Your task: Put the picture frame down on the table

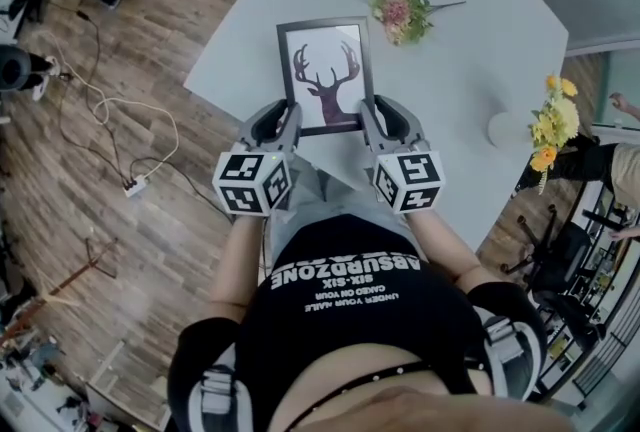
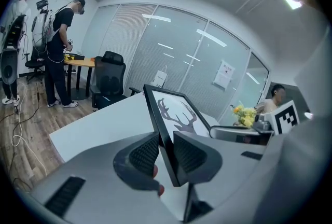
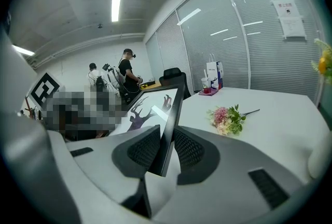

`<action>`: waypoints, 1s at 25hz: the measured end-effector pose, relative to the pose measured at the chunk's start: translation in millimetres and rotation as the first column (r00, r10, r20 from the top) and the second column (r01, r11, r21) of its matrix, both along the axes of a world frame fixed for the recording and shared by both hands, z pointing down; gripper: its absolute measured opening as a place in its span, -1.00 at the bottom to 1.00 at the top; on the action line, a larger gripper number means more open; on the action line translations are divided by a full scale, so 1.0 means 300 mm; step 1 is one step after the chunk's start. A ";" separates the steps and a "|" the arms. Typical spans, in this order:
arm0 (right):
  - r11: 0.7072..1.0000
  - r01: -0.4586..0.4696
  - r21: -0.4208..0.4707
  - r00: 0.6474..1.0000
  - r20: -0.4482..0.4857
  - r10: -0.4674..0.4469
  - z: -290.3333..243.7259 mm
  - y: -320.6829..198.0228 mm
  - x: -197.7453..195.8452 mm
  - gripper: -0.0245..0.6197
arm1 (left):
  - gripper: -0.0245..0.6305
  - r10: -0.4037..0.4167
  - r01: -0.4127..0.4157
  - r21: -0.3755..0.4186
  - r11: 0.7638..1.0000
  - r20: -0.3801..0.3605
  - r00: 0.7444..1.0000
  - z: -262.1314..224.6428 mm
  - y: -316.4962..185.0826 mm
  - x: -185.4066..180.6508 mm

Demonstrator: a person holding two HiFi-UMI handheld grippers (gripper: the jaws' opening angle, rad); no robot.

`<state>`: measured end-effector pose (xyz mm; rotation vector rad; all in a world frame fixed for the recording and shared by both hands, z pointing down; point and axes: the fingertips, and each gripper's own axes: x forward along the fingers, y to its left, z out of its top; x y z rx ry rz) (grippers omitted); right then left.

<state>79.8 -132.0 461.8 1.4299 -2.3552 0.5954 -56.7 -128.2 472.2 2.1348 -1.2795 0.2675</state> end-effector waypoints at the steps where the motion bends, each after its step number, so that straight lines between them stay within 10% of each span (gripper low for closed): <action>1: 1.000 0.001 -0.004 1.000 -0.003 -0.001 0.007 0.000 -0.001 -0.62 | -0.63 0.001 -0.001 -0.007 1.000 0.005 1.000 0.009 0.001 0.000; 25: 0.993 0.012 -0.116 0.999 -0.036 -0.017 0.201 -0.004 0.000 -0.62 | -0.63 0.001 0.008 -0.133 0.991 0.064 0.998 0.193 0.002 0.005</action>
